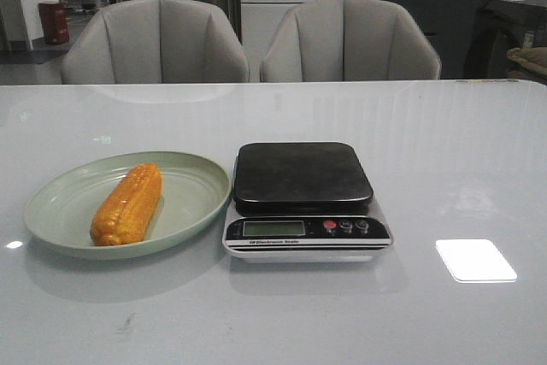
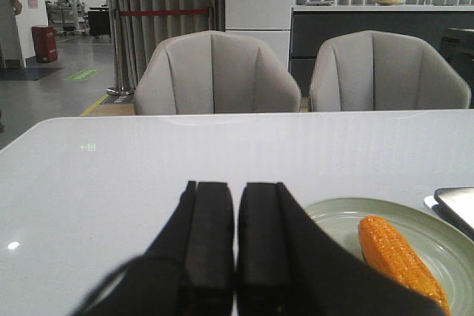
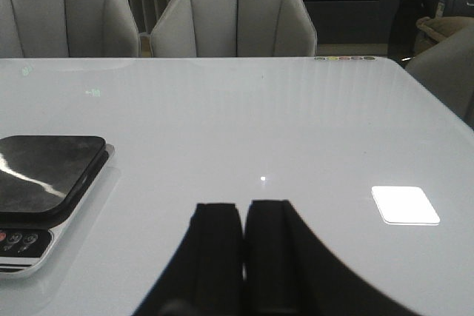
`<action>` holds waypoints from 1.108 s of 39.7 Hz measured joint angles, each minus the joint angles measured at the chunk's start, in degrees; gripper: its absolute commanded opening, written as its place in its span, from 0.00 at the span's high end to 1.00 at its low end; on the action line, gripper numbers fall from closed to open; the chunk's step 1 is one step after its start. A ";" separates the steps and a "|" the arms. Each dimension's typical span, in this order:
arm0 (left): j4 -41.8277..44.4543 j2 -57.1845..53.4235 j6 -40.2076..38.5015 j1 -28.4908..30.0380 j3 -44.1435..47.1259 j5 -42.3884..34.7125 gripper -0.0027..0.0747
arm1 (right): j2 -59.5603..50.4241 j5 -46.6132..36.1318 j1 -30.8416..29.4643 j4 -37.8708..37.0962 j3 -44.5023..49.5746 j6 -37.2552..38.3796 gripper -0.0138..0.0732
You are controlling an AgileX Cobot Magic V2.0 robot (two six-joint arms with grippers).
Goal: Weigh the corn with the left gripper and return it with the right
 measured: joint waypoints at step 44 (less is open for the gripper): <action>0.00 0.00 0.00 0.00 0.00 0.00 0.81 | 0.00 -2.08 0.00 -0.28 0.00 0.00 0.66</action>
